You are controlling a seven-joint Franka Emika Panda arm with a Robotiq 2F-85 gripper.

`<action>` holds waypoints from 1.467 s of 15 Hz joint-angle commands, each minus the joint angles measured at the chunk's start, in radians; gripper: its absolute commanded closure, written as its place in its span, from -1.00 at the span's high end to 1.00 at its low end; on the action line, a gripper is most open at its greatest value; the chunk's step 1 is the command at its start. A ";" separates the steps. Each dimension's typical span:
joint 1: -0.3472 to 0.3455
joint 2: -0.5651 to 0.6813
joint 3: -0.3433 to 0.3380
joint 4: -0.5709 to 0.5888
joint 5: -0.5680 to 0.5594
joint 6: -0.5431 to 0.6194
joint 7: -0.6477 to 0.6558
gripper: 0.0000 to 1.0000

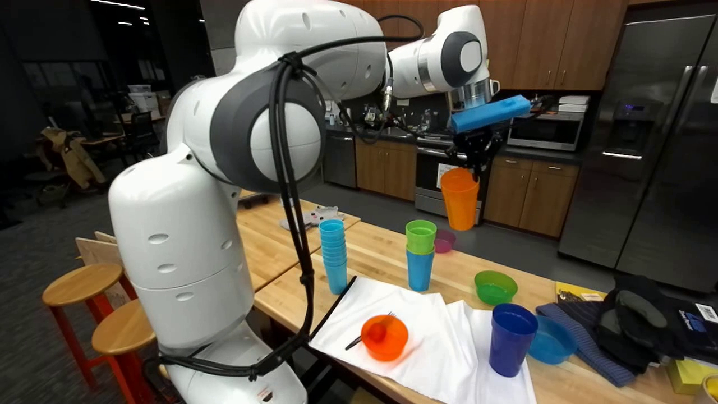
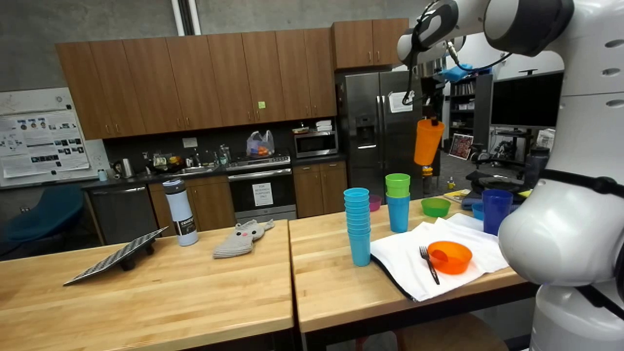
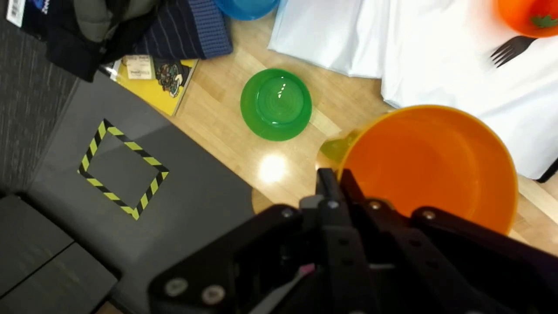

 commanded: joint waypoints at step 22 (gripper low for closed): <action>-0.041 0.185 -0.004 -0.117 0.173 -0.102 0.018 -0.98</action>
